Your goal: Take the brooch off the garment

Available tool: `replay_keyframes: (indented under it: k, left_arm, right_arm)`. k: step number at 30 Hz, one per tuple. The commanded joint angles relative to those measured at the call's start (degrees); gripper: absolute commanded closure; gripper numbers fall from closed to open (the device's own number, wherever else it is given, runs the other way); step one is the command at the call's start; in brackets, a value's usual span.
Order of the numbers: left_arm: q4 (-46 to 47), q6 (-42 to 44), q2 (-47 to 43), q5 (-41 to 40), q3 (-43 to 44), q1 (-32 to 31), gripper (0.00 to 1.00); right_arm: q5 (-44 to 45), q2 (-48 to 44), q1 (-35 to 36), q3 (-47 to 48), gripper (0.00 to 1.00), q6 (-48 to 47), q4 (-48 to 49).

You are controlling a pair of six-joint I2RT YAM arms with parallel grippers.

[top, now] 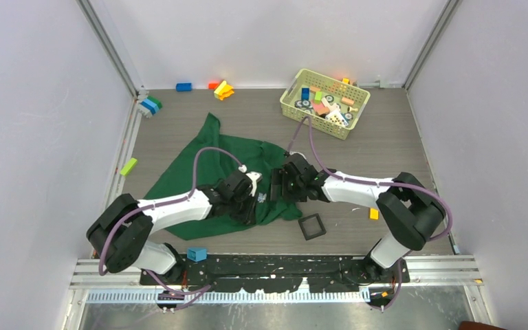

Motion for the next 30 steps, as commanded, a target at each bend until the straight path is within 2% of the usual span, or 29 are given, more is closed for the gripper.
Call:
replay_keyframes:
  k: [1, 2, 4, 5, 7, 14, 16, 23, 30]
  left_arm:
    - [-1.86, -1.25, -1.91, 0.1, 0.29, -0.9, 0.75]
    - [-2.72, -1.01, -2.47, 0.07, 0.66, -0.83, 0.75]
    - [-5.11, -0.36, -3.88, -1.06, 1.73, -0.81, 0.74]
    - [-6.61, 0.32, -4.76, -2.65, 2.44, -0.81, 0.74]
    - [-9.18, 1.2, -7.41, -5.13, 3.96, -0.78, 0.74]
    - [-15.2, 3.87, -12.14, -10.54, 9.22, -0.72, 0.74]
    - [-14.75, 4.34, -12.83, -10.96, 9.73, -0.73, 0.71]
    - [-8.96, 2.83, -16.82, -9.13, 8.2, -0.72, 0.5]
    - [-5.63, -0.36, -21.84, -10.69, 6.25, 0.33, 0.44]
  right_arm:
    - [-9.99, 3.67, -0.93, -3.1, 0.2, 5.48, 15.33]
    - [-11.96, 4.19, -0.96, -3.5, 0.21, 6.49, 17.34]
    - [-13.75, 4.14, -1.03, -4.55, 0.31, 7.34, 21.92]
    - [-14.26, 3.89, -1.06, -5.1, 0.41, 7.25, 23.97]
    - [-14.95, 2.8, -1.28, -6.08, 0.55, 6.67, 26.37]
    - [-18.14, -5.52, -1.43, -10.14, 0.94, 4.7, 33.19]
    - [-18.48, -8.69, -1.42, -11.14, 0.98, 4.28, 34.14]
    - [-22.74, -14.22, -1.42, -11.1, 0.99, 3.06, 34.22]
    - [-23.78, -14.28, -1.34, -10.91, 0.99, 3.1, 34.2]
